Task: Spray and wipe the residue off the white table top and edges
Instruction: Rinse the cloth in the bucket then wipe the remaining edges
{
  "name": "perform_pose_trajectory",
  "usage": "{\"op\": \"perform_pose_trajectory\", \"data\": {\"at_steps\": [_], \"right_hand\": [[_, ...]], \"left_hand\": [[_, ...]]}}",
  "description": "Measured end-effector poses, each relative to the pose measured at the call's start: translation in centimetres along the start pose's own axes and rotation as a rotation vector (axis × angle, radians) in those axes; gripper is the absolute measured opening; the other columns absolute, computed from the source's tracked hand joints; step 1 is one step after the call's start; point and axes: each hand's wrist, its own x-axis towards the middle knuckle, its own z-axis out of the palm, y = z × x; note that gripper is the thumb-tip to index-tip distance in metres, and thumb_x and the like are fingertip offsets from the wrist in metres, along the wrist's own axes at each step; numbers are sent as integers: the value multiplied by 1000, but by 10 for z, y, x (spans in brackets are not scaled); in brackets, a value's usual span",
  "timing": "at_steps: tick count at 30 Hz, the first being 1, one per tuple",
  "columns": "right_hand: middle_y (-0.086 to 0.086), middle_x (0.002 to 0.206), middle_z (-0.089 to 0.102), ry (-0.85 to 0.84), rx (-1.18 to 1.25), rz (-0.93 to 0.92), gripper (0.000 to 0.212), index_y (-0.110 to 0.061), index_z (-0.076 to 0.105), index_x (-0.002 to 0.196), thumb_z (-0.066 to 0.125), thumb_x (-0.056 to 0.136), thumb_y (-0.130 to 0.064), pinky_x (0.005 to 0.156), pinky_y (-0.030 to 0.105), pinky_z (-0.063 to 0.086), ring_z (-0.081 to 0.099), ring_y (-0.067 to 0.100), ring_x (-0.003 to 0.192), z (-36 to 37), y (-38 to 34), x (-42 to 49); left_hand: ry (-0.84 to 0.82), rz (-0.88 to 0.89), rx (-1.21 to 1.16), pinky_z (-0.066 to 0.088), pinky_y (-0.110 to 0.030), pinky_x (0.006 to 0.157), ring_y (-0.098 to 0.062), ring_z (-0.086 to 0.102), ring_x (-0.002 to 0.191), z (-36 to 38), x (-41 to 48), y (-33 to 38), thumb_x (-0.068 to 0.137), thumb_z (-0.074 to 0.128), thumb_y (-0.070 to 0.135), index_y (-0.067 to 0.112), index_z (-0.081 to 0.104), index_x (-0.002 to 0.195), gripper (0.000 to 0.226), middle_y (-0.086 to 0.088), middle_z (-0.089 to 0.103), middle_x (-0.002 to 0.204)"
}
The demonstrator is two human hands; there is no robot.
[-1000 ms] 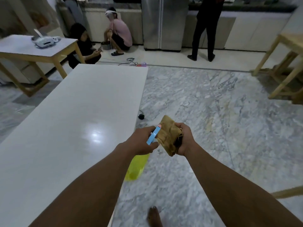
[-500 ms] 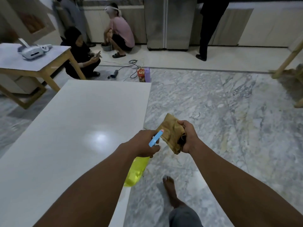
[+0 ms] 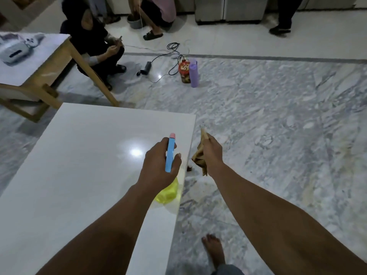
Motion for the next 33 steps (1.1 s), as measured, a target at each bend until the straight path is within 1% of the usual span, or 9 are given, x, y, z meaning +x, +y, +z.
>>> {"op": "perform_pose_trajectory", "data": {"at_steps": [2,5,8,10,13,18,26,31,33], "right_hand": [[1,118,69,13,-79,-107,35,-42,62,126,49,93,-39,85,40,58,67,24,100,23,-10,31],[-6,148,47,1,-123,-216,47,-33,48,144,45,98,-20,103,29,42,50,16,128,50,-30,57],[-8,163,24,-12,-219,-262,53,-28,39,150,42,98,-16,104,20,25,30,12,145,68,-38,88],[-10,165,16,-16,-321,-287,53,-30,39,150,42,99,-20,103,22,27,29,12,146,75,-33,102],[-15,166,10,7,-349,-336,47,-31,43,149,40,102,-26,107,29,33,28,10,146,80,-21,111],[-10,166,13,36,-404,-374,46,-26,46,147,40,103,-17,114,35,31,20,12,150,83,-12,117],[-3,166,18,37,-516,-403,48,-24,46,148,44,102,-12,109,37,37,30,21,147,75,15,86],[-4,165,19,27,-520,-367,48,-26,47,147,46,101,-11,113,37,32,29,20,148,70,40,55],[-4,165,19,21,-516,-369,49,-26,47,147,47,101,-11,114,36,32,31,21,147,69,50,41]], "left_hand": [[77,-10,0,57,-36,76,-23,74,80,2,29,-5,94,70,26,16,59,109,21,2,68,95],[127,-20,-12,53,-30,73,-21,71,77,2,56,-9,94,70,26,16,60,110,22,1,68,92],[141,-32,-31,59,-36,76,-23,76,82,4,75,-12,92,65,36,17,60,112,28,1,70,96],[132,-44,-35,61,-39,76,-24,77,82,7,82,-13,90,64,36,18,60,111,28,1,70,96],[129,-60,-27,60,-35,74,-23,77,80,9,86,-16,89,64,35,18,60,110,27,2,70,95],[111,-74,-32,59,-32,77,-23,77,84,9,87,-19,89,62,37,14,61,114,34,0,71,98],[129,-73,-30,63,-44,81,-27,76,85,6,60,-22,89,63,35,12,61,116,35,-3,70,98],[148,-82,-23,61,-37,80,-26,74,85,4,27,-27,93,71,23,10,62,116,28,-4,69,99],[154,-87,-37,59,-32,79,-26,74,85,2,11,-29,93,69,26,9,62,116,30,-5,70,99]]}}
